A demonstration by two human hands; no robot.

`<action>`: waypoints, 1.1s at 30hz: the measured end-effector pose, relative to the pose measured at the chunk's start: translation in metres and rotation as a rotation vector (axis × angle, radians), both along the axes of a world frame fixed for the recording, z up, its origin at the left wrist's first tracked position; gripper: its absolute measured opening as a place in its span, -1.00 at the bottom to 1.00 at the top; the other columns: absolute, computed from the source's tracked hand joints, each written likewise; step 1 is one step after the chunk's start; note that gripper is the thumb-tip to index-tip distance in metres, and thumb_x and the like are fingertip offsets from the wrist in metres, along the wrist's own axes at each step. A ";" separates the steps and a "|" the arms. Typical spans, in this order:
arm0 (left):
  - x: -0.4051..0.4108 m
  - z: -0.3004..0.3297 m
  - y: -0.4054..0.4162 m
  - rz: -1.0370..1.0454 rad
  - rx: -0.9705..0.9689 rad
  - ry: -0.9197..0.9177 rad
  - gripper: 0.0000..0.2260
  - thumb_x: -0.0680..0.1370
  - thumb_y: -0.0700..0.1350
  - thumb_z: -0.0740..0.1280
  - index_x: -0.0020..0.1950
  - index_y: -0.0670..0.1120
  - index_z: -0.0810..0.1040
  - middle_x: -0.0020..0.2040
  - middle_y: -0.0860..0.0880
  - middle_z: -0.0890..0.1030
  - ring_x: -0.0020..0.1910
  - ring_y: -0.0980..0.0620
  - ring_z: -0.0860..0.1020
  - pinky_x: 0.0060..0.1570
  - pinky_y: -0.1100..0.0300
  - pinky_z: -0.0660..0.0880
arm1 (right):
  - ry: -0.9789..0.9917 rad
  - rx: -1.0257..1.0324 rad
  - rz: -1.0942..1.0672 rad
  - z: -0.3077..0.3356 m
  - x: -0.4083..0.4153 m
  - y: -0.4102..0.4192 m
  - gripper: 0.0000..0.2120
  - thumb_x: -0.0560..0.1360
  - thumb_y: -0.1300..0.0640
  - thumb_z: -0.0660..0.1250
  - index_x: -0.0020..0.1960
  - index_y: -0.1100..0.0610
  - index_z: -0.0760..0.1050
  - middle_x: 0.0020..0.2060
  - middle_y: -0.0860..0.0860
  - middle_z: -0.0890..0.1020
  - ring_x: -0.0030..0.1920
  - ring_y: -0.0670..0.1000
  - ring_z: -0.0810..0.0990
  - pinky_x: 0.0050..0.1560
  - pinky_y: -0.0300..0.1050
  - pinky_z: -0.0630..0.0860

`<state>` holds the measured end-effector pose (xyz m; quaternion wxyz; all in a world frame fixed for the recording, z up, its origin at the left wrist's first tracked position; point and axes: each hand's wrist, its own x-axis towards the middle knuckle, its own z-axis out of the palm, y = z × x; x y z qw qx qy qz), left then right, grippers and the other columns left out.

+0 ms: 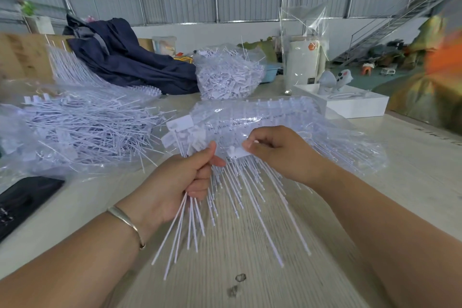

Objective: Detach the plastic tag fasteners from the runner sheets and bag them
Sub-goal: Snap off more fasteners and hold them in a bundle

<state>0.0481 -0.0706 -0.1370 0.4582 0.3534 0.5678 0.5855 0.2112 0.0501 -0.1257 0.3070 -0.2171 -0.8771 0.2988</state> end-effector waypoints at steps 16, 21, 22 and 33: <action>0.000 0.002 -0.001 -0.071 0.058 0.046 -0.70 0.29 0.00 0.51 -0.38 0.02 0.38 -0.47 0.07 0.14 -0.58 0.14 0.10 -0.57 0.31 0.08 | 0.172 -0.229 0.129 0.004 -0.001 -0.009 -0.83 0.51 0.13 0.41 -0.08 0.25 0.58 -0.39 -0.03 0.54 -0.44 -0.13 0.43 -0.36 -0.28 0.35; -0.002 0.002 -0.001 -0.012 0.118 0.012 -0.74 0.35 -0.01 0.47 -0.37 0.01 0.39 -0.45 0.06 0.16 -0.58 0.14 0.11 -0.55 0.31 0.07 | 0.326 -0.492 0.189 0.007 0.000 -0.004 -0.74 0.54 0.18 0.35 0.00 0.42 0.51 -0.43 0.11 0.50 -0.46 0.03 0.40 -0.41 -0.16 0.42; -0.002 0.002 -0.001 0.000 0.125 0.000 -0.73 0.36 -0.01 0.46 -0.35 0.01 0.36 -0.46 0.06 0.16 -0.58 0.14 0.11 -0.52 0.30 0.05 | 0.328 -0.523 0.190 0.007 0.001 -0.003 -0.77 0.55 0.20 0.35 0.01 0.40 0.53 -0.42 0.08 0.52 -0.46 0.02 0.41 -0.41 -0.17 0.43; -0.005 0.003 -0.001 -0.001 0.175 -0.020 -0.81 0.40 0.03 0.43 -0.26 -0.06 0.52 -0.50 0.10 0.17 -0.59 0.15 0.10 -0.58 0.32 0.09 | 0.363 -0.714 0.287 0.009 0.005 0.003 -0.90 0.48 0.41 0.32 -0.06 0.27 0.54 -0.34 0.14 0.65 -0.43 -0.04 0.57 -0.40 -0.27 0.51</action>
